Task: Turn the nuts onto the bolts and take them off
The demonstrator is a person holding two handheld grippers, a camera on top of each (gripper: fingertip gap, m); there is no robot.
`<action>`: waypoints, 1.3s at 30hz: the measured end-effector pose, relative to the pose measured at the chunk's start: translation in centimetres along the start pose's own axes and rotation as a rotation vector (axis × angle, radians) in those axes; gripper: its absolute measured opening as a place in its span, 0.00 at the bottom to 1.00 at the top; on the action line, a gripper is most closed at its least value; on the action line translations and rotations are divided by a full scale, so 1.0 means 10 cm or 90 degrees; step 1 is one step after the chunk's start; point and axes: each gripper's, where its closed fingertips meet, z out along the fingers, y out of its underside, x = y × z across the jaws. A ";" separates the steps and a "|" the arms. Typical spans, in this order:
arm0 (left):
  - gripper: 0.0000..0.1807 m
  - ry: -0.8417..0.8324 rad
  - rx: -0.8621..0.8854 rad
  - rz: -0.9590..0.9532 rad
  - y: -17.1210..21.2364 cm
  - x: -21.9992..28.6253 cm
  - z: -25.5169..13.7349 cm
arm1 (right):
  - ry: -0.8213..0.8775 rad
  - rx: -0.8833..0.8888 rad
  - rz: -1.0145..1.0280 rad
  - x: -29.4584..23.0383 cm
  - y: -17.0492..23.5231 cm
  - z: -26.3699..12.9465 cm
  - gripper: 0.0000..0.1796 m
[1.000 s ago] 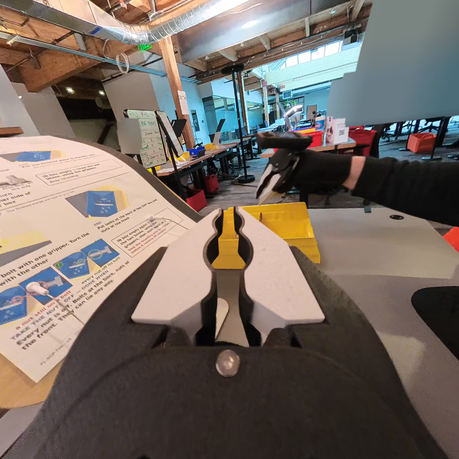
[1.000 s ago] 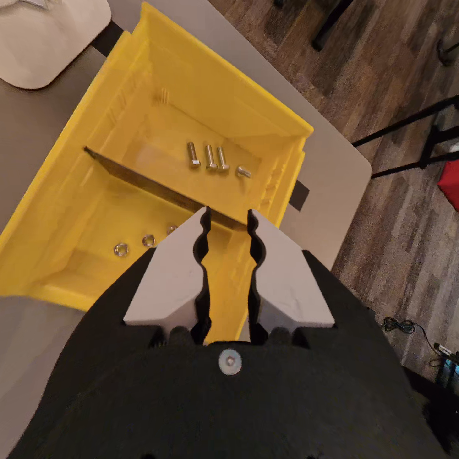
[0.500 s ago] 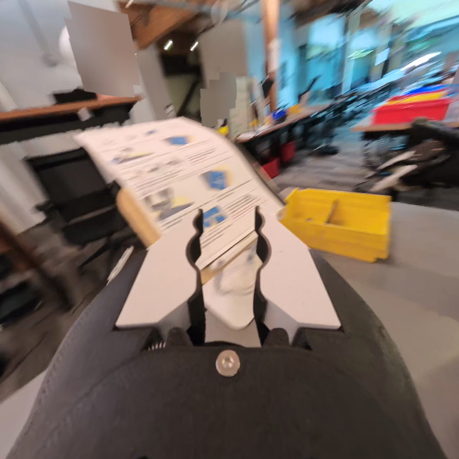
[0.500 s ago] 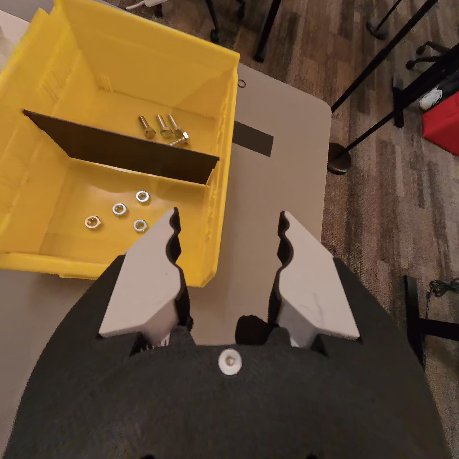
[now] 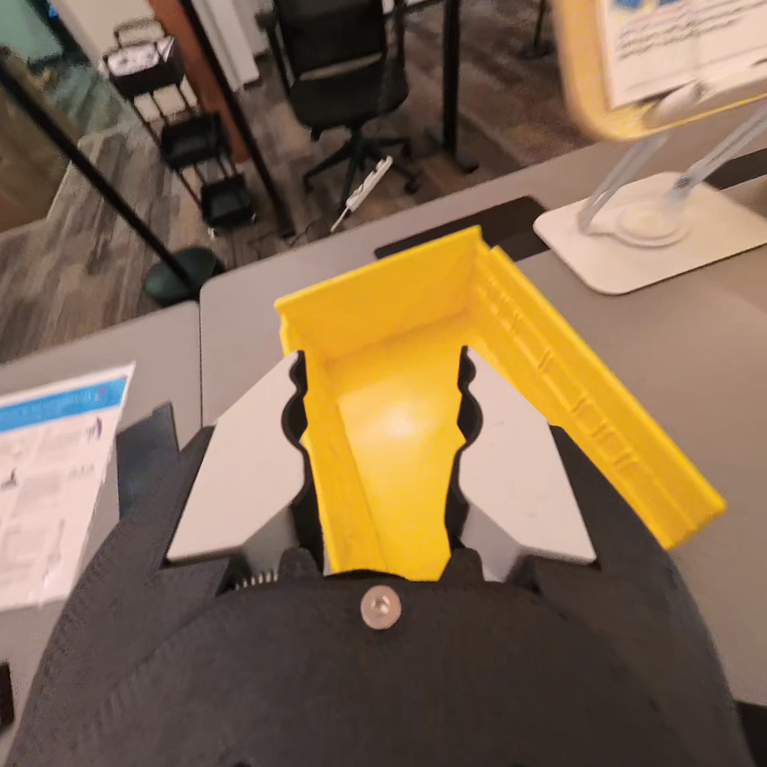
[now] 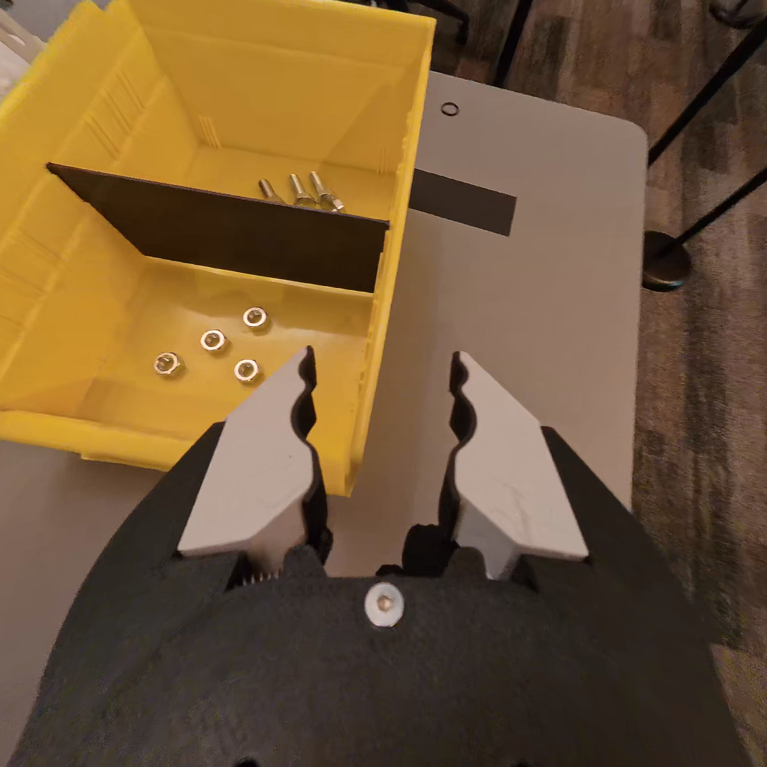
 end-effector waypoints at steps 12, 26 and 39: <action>0.48 -0.063 -0.196 -0.119 1.26 -0.60 0.10 | -0.061 0.010 0.008 -0.17 0.16 0.13 0.02; 0.09 0.101 -0.214 -0.182 1.48 -0.22 0.34 | -0.042 0.009 0.013 -0.45 0.29 -0.04 0.02; 0.04 0.141 -0.220 -0.171 1.46 -0.14 0.35 | -0.049 0.001 0.009 -1.14 0.56 -0.45 0.02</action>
